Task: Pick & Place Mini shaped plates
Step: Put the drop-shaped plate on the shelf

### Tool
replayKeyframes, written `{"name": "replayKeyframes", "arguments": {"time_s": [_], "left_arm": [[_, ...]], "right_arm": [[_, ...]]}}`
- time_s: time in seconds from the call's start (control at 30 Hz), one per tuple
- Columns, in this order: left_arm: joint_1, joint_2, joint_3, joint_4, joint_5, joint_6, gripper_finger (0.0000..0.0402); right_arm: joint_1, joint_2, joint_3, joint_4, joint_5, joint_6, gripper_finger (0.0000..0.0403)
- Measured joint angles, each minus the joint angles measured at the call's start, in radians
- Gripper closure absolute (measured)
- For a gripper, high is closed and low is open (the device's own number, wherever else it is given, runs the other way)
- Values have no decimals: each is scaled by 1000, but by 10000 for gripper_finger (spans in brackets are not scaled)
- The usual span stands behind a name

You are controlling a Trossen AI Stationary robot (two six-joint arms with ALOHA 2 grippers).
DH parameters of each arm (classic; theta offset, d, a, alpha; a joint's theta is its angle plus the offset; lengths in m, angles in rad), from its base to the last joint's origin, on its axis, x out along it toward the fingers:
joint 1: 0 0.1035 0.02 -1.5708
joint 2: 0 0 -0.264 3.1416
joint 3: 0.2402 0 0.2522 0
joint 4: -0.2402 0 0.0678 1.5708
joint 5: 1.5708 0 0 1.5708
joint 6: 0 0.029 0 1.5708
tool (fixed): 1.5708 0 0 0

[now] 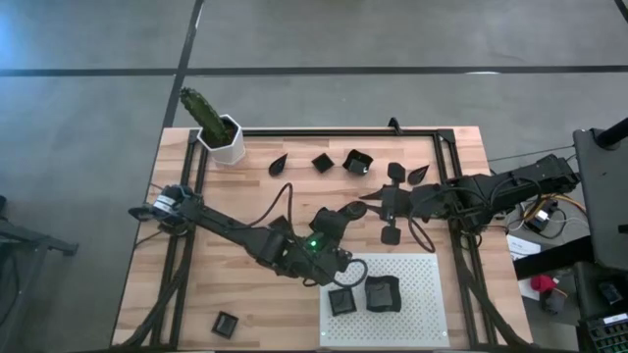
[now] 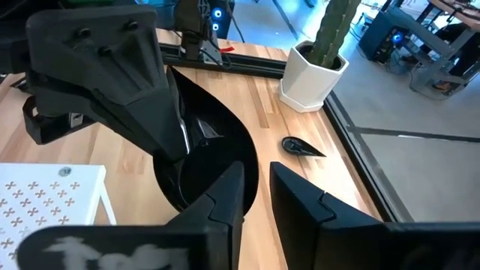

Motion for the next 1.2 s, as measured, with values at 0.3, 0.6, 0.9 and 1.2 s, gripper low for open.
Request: {"name": "replayKeyframes", "arguments": {"time_s": [0.3,0.6,0.9,1.2], "left_arm": [[0,0,0,0,-10,7,402],[0,0,0,0,-13,7,401],[0,0,0,0,-12,7,401],[1,0,0,-1,0,8,401]], "right_arm": [[-10,0,0,0,-2,-29,380],[-10,0,0,6,1,-55,394],[-11,0,0,6,0,-55,394],[-11,0,0,4,-2,-71,384]]}}
